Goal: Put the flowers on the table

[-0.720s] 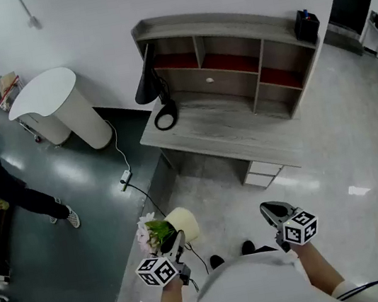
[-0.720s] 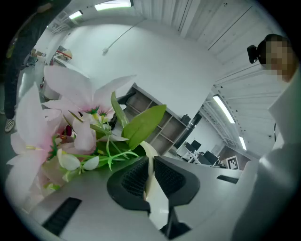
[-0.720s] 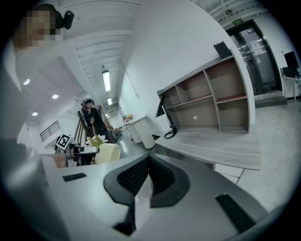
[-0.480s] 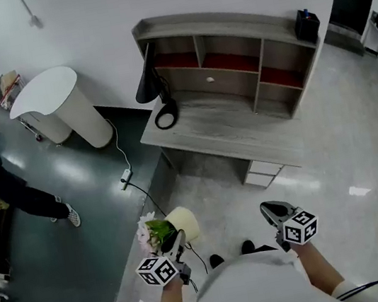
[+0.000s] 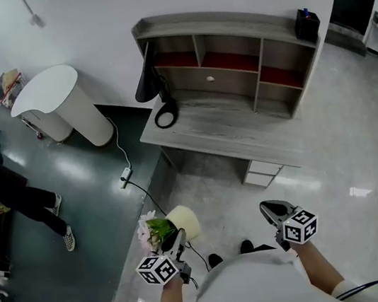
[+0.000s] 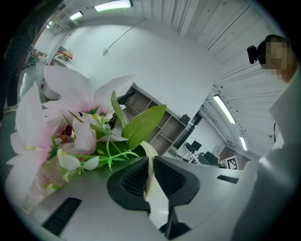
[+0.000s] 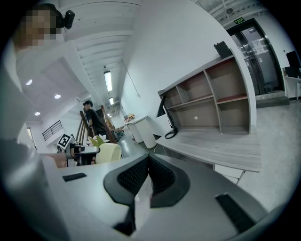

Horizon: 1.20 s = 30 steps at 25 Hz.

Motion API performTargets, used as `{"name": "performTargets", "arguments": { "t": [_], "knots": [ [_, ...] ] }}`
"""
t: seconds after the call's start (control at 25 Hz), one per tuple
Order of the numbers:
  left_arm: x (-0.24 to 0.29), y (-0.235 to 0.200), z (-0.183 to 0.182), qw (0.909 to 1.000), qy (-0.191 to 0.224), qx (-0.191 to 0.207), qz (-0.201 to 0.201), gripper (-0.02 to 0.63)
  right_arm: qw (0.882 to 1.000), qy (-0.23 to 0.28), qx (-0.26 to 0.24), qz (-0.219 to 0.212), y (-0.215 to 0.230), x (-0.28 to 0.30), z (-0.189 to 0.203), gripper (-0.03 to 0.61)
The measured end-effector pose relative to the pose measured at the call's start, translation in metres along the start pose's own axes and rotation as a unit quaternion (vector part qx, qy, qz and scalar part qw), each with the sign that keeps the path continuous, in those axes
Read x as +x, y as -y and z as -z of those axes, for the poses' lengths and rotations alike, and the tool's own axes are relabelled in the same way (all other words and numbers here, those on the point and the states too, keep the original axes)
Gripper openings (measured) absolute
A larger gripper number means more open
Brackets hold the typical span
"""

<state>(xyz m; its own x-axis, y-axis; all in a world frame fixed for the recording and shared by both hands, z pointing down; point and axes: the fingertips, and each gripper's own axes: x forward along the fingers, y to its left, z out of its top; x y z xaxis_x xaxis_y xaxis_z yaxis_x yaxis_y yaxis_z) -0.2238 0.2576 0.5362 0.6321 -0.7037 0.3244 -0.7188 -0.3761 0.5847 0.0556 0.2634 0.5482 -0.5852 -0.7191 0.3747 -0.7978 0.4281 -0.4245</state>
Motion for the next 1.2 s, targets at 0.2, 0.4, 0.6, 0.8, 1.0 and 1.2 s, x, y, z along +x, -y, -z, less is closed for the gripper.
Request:
{"name": "performTargets", "arguments": {
  "t": [0.2,0.4,0.6,0.8,1.0,1.2],
  "knots": [
    [0.006,0.006,0.003,1.0,0.002,-0.001,-0.003,0.052,1.0,0.001,0.007,-0.007,0.009,-0.003,-0.001,0.018],
    [0.016,0.014,0.006,0.9999,0.005,-0.002,-0.013,0.052,1.0,0.001,0.007,-0.016,0.026,-0.008,-0.005,0.02],
    [0.028,0.023,0.008,0.9997,0.014,-0.004,-0.021,0.052,1.0,-0.004,0.006,-0.026,0.045,-0.013,-0.008,0.02],
    [0.04,0.028,0.015,0.9992,0.024,-0.012,-0.029,0.052,0.999,-0.008,0.0,-0.036,0.062,-0.018,-0.01,0.02],
    [0.05,0.03,0.013,0.9988,0.029,-0.019,-0.035,0.052,0.999,-0.008,0.004,-0.038,0.076,-0.019,-0.016,0.02],
    [0.061,0.024,0.003,0.9988,0.03,-0.018,-0.034,0.052,0.999,-0.014,0.003,-0.037,0.085,-0.009,-0.02,0.02]
  ]
}}
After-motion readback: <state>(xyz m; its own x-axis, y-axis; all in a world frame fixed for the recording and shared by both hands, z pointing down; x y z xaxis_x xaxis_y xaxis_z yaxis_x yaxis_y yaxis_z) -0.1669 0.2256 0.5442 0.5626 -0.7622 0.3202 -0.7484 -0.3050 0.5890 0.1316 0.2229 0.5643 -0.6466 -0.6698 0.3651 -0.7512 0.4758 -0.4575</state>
